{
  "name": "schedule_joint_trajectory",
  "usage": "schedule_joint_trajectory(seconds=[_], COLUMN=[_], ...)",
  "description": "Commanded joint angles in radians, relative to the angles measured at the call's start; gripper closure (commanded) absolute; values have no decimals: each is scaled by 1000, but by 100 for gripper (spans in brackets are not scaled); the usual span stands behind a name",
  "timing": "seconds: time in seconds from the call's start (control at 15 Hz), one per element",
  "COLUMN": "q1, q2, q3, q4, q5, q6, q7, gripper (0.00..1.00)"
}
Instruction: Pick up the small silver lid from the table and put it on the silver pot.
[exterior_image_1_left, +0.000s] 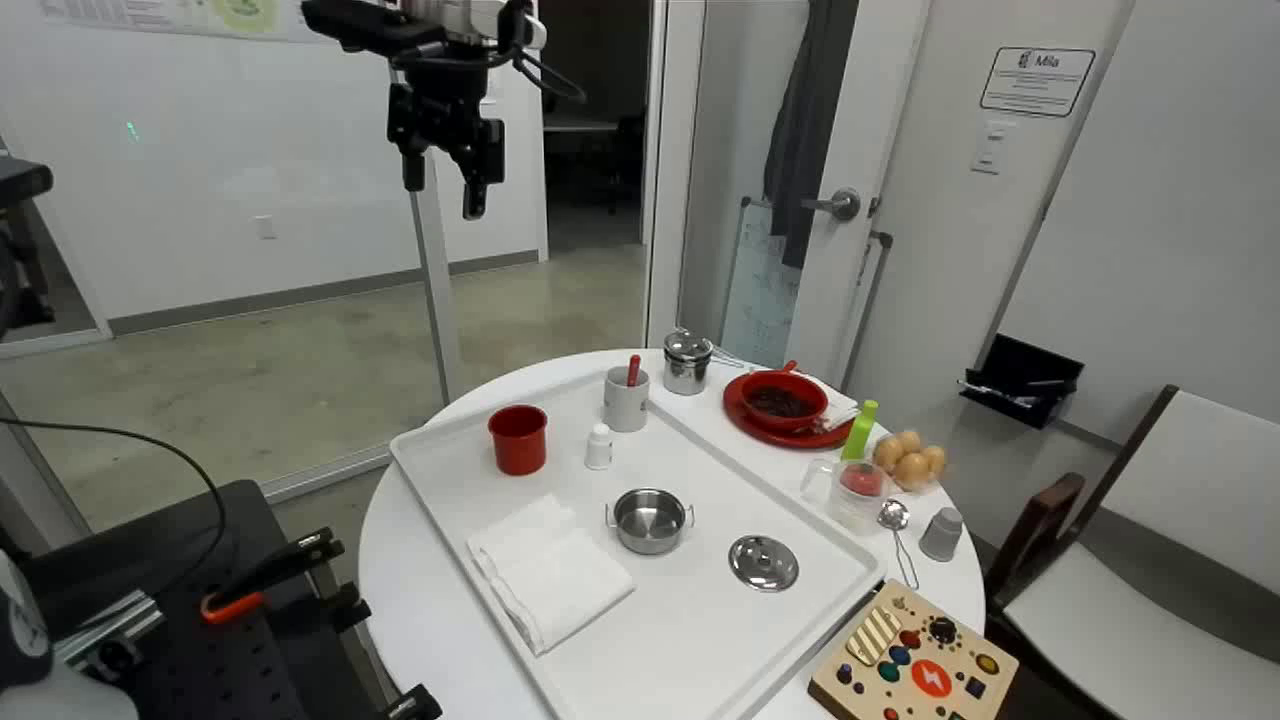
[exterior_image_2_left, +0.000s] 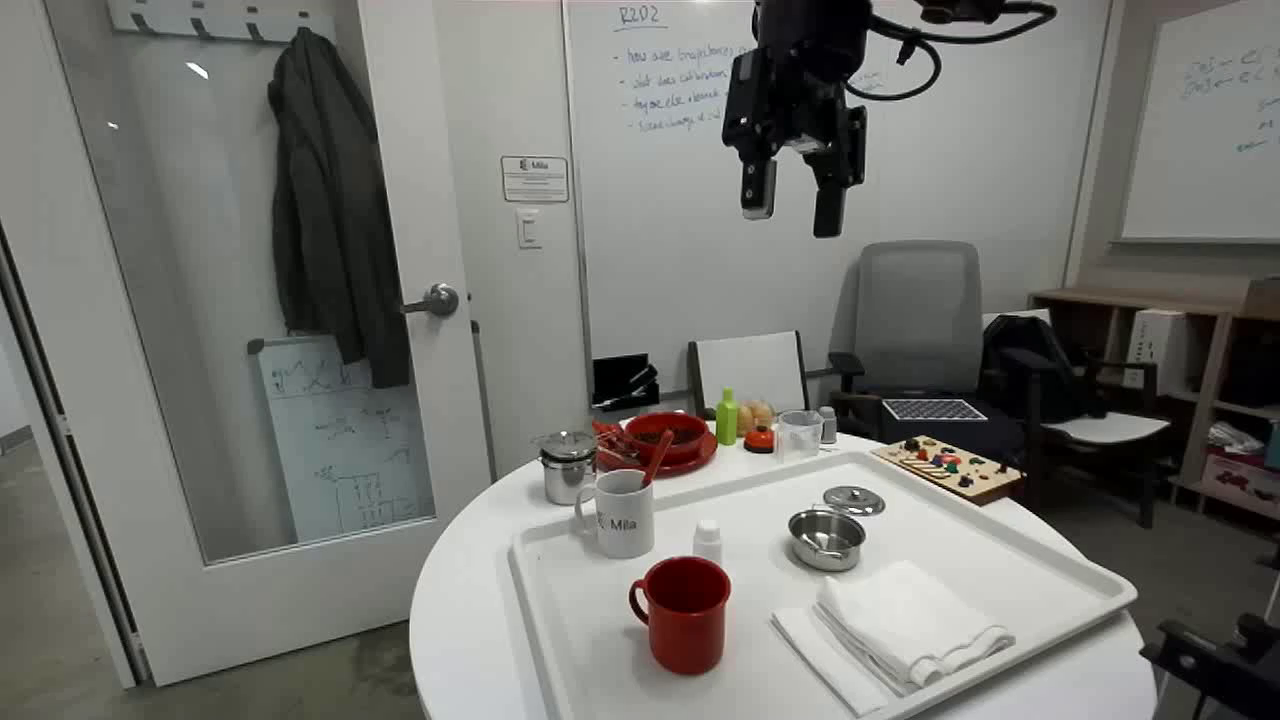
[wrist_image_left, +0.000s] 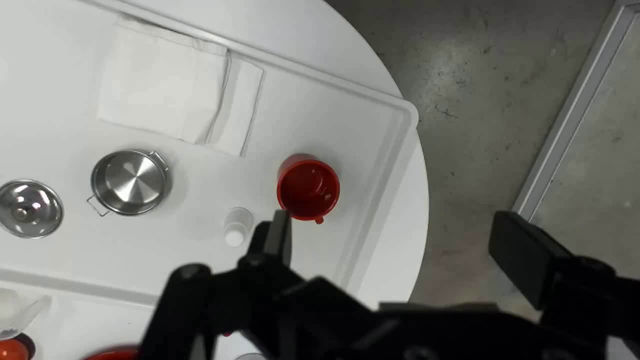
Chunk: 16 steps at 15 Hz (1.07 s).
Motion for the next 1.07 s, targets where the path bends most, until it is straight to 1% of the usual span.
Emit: schedule_joint_trajectory(seconds=[0.0,0.4,0.53,0.8,1.0], q1=[-7,-7,-15,-53,-94], q2=[0,0,30,144,267], q3=[7,7,-1,-28,-58], q4=[2,2,23,80,142], q5=[1,1,-4,-13,-32], q6=[-2,-2,-9,11,49], q7=[-1,-1,-11,-28,-25], gripper=[0,0,0,0,0])
